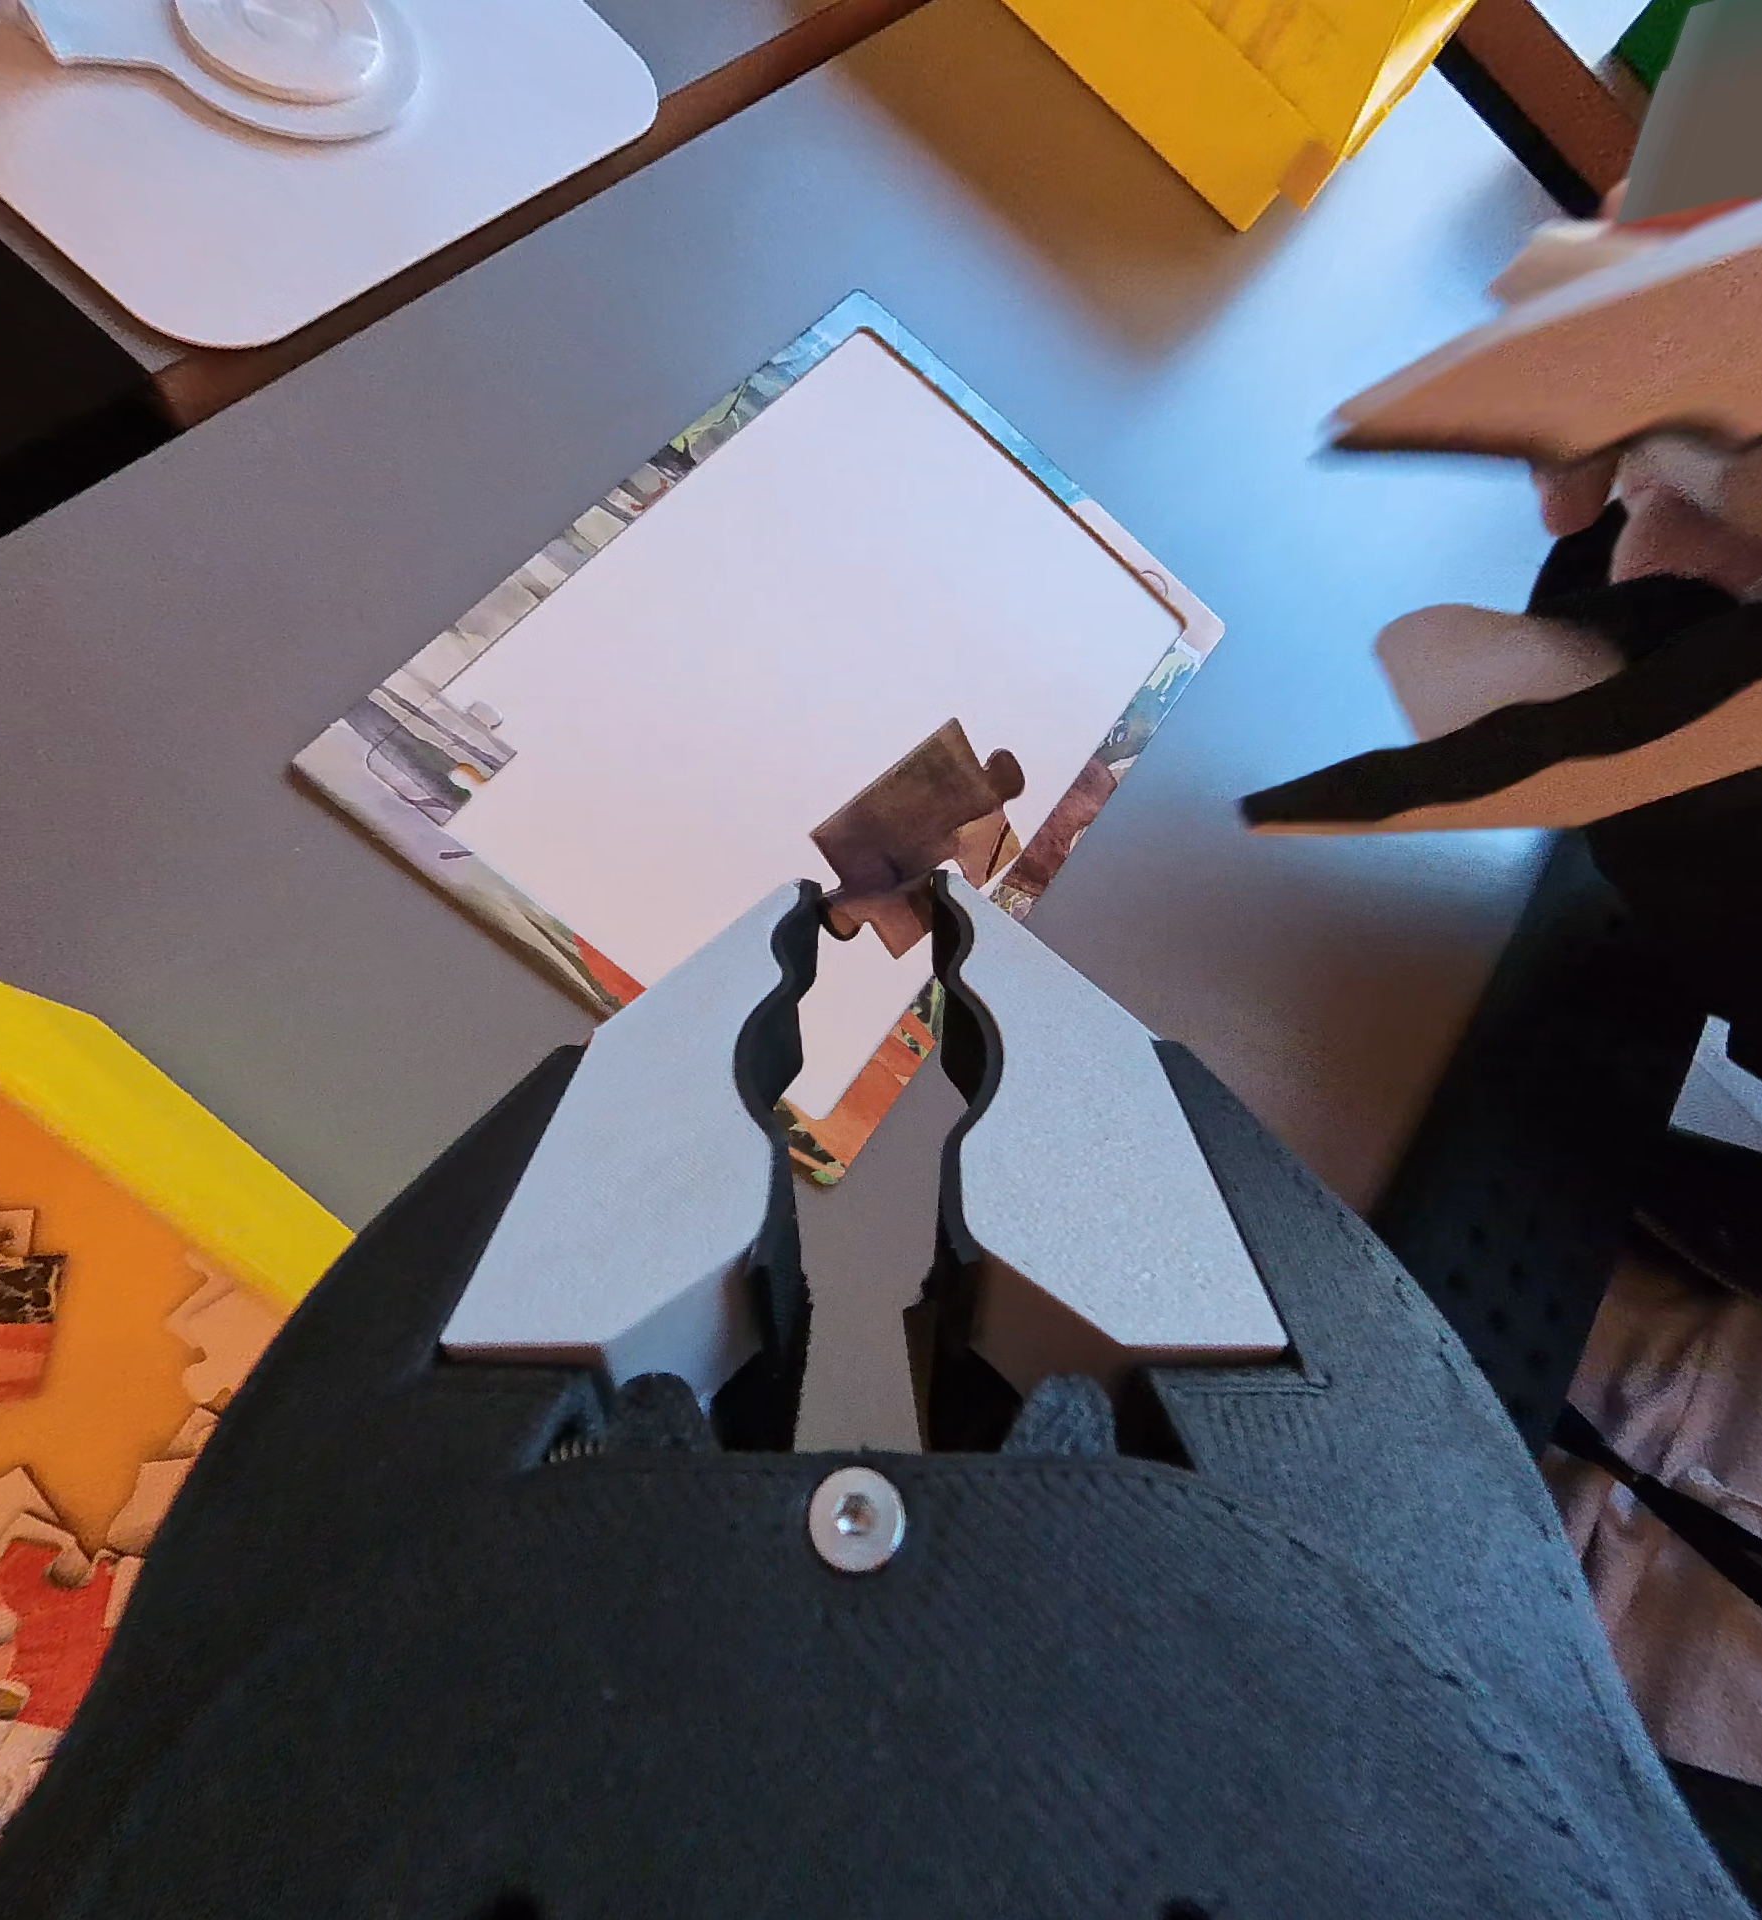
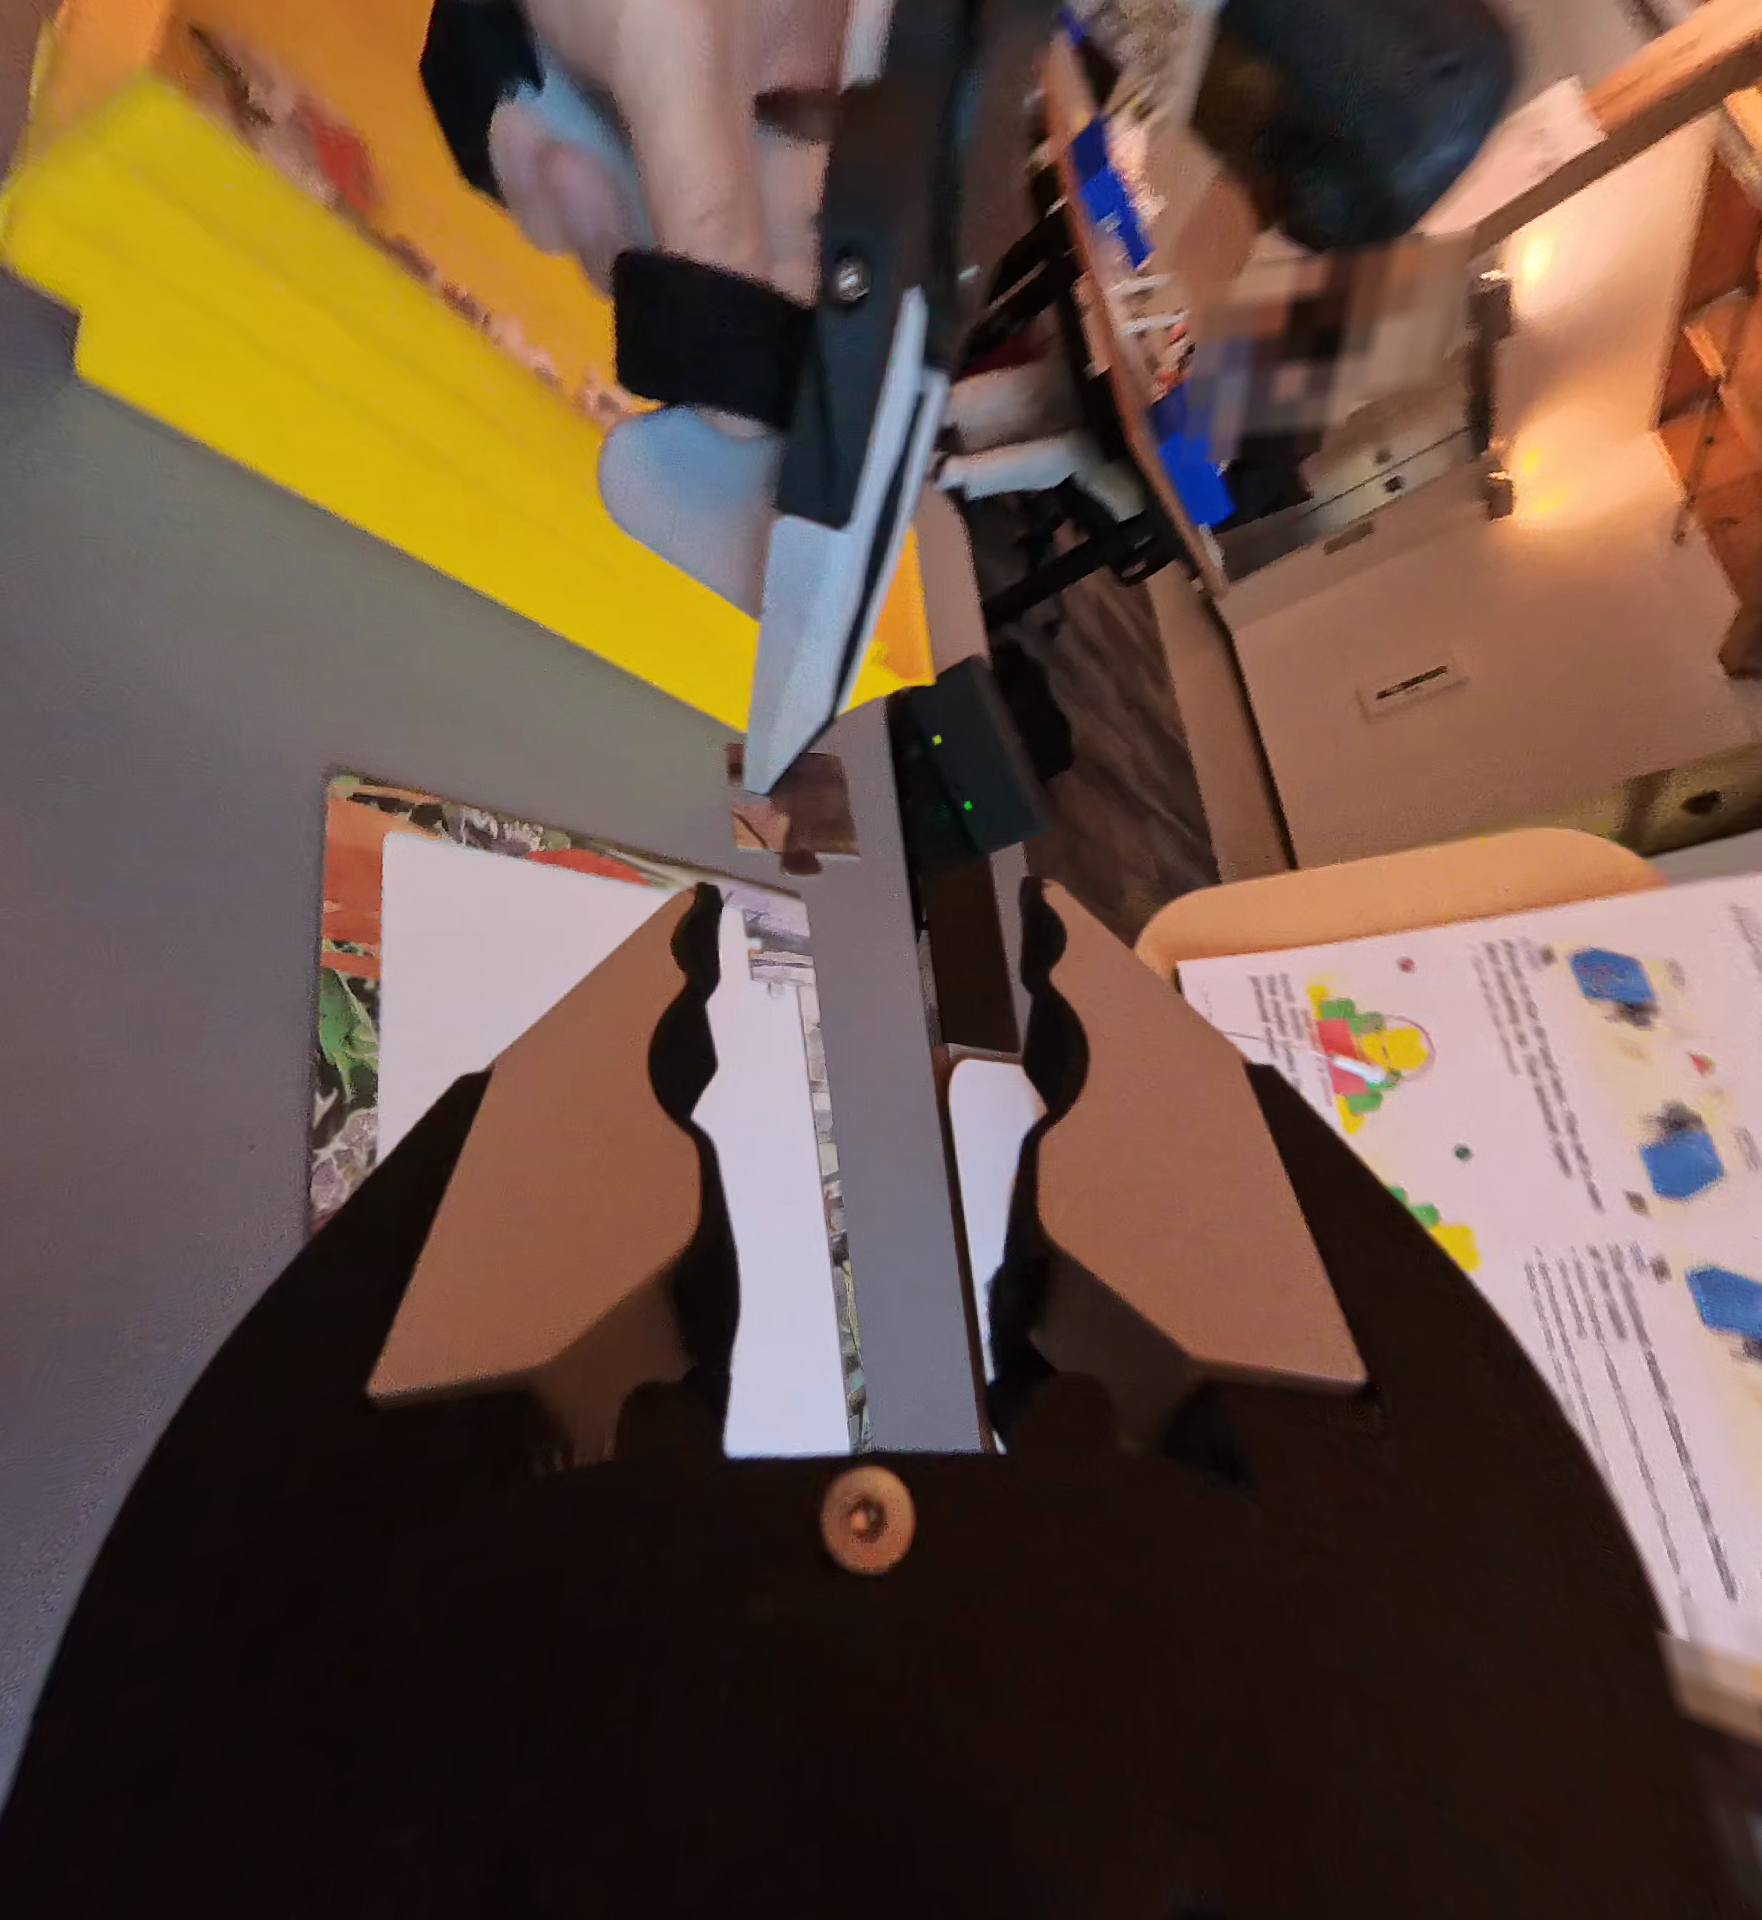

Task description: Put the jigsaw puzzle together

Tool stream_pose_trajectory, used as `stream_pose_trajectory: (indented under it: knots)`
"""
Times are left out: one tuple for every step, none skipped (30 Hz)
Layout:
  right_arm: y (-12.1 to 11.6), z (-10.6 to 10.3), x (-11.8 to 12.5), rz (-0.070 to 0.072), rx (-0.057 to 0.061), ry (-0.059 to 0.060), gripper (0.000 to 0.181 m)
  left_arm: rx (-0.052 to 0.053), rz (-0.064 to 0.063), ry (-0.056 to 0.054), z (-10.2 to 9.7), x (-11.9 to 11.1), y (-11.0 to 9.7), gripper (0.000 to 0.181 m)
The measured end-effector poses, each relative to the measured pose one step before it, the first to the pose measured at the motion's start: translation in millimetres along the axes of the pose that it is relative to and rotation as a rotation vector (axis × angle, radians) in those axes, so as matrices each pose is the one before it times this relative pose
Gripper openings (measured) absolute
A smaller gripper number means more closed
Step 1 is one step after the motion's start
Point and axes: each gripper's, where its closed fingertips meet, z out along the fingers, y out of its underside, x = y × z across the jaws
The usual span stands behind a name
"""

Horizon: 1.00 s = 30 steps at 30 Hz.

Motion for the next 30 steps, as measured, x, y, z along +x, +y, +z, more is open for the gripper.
stream_pose_trajectory:
  knots:
    - [1.45, 9.82, -3.56, -0.0180, -0.0218, -0.0201, 0.056, 0.0011, 0.0016, 0.0011, -0.19, 1.53, -0.31, 0.019]
    - [1.18, 8.59, -3.33, -0.0049, -0.0124, -0.0208, 0.055, -0.0002, -0.0011, 0.0039, -0.49, 1.96, 0.02, 0.019]
    - [0.96, 6.95, -3.97, 0.0092, -0.0066, -0.0260, 0.053, -0.0018, -0.0010, 0.0017, -0.51, 1.61, 0.14, 0.019]
    - [1.06, 5.48, -2.28, 0.0185, -0.0030, -0.0146, 0.052, -0.0011, 0.0016, -0.0039, -0.54, 0.68, 0.15, 0.019]
    - [0.27, 3.54, -1.48, 0.0222, 0.0051, -0.0075, 0.049, -0.0002, 0.0031, -0.0085, -0.47, -0.07, -0.16, 0.019]
    - [-0.48, 1.70, -0.67, 0.0261, 0.0143, -0.0008, 0.044, -0.0012, 0.0039, -0.0071, -0.31, -0.12, -0.04, 0.019]
    - [-1.45, 0.72, 0.20, 0.0273, 0.0255, 0.0051, 0.040, -0.0010, 0.0034, -0.0043, 0.08, 0.09, 0.04, 0.019]
    - [-1.80, 0.53, -0.96, 0.0198, 0.0255, -0.0071, 0.040, -0.0012, 0.0016, -0.0028, 0.36, -0.08, 0.03, 0.019]
    - [2.84, 0.21, -0.56, 0.0114, -0.0067, -0.0099, 0.039, -0.0010, 0.0014, 0.0003, 0.72, 0.25, -0.26, 0.019]
    - [5.04, -0.41, 2.32, 0.0063, -0.0216, 0.0073, 0.039, -0.0018, 0.0014, 0.0013, 0.84, 0.23, -0.23, 0.019]
    - [2.47, -0.99, 0.50, 0.0092, -0.0052, -0.0025, 0.040, -0.0022, 0.0021, 0.0013, 1.14, 0.22, 0.09, 0.019]
    - [0.36, -0.87, -2.20, 0.0166, 0.0068, -0.0191, 0.039, -0.0017, 0.0024, 0.0008, 1.15, 0.20, 0.06, 0.020]
    - [0.97, -0.24, -1.21, 0.0187, 0.0021, -0.0130, 0.039, -0.0026, 0.0010, -0.0002, 1.02, 0.19, 0.12, 0.020]
    - [1.12, 0.21, 0.84, 0.0129, 0.0008, 0.0018, 0.039, -0.0032, 0.0020, -0.0002, 0.84, 0.48, 0.33, 0.020]
    - [0.60, 0.27, 0.59, 0.0077, 0.0051, 0.0010, 0.039, -0.0022, 0.0041, -0.0022, 0.76, 0.56, 0.09, 0.020]
    - [0.35, 0.37, -0.61, 0.0087, 0.0058, -0.0052, 0.037, -0.0006, 0.0047, -0.0088, 0.54, -0.20, -0.19, 0.020]
    - [0.77, 0.37, -1.16, 0.0082, 0.0027, -0.0082, 0.034, 0.0019, 0.0049, -0.0098, 0.11, -0.21, -0.62, 0.020]
    - [0.64, 0.28, -1.17, 0.0044, 0.0037, -0.0073, 0.031, 0.0019, 0.0052, -0.0050, 0.19, 0.33, -0.61, 0.019]
    - [0.93, -0.24, 0.04, 0.0025, 0.0012, 0.0002, 0.031, 0.0000, 0.0049, -0.0041, 0.36, 0.30, -0.12, 0.019]
    - [0.28, -0.70, 0.34, 0.0031, 0.0031, -0.0008, 0.031, 0.0013, 0.0023, -0.0005, 0.49, 0.37, -0.25, 0.019]
    - [0.16, -1.10, 0.55, 0.0066, 0.0037, -0.0010, 0.031, 0.0043, -0.0011, 0.0034, 0.45, 0.64, -0.88, 0.019]
    - [0.26, -1.59, 1.35, 0.0072, 0.0029, -0.0001, 0.031, 0.0101, 0.0005, 0.0061, 0.05, 0.96, -1.73, 0.020]
    - [0.77, -2.59, 2.91, 0.0067, 0.0018, 0.0050, 0.031, 0.0154, -0.0036, 0.0087, -0.61, 1.24, -2.45, 0.020]
    - [3.44, -3.99, 5.86, 0.0047, -0.0118, 0.0156, 0.031, 0.0097, -0.0151, 0.0054, -1.63, 0.00, -1.88, 0.024]
    - [7.13, -5.96, 9.31, -0.0004, -0.0236, 0.0260, 0.031, 0.0034, -0.0203, -0.0152, -2.47, -4.07, -0.90, 0.039]
    - [11.53, -7.46, 13.65, 0.0055, -0.0316, 0.0425, 0.031, 0.0017, -0.0157, -0.0288, -3.75, -6.95, 0.19, 0.048]
    - [16.66, -7.07, 14.33, 0.0260, -0.0347, 0.0367, 0.031, 0.0019, -0.0104, -0.0357, -4.68, -8.75, 1.12, 0.051]
    - [22.34, -4.80, 12.40, 0.0557, -0.0420, 0.0164, 0.031, -0.0033, -0.0103, -0.0362, -4.85, -9.31, 2.09, 0.051]
    - [25.61, -1.90, 9.56, 0.0786, -0.0437, -0.0019, 0.031, -0.0090, -0.0116, -0.0289, -4.63, -8.54, 2.97, 0.052]
    - [24.14, 0.70, 7.18, 0.0828, -0.0253, -0.0151, 0.031, -0.0102, -0.0103, -0.0193, -4.03, -6.81, 3.05, 0.051]
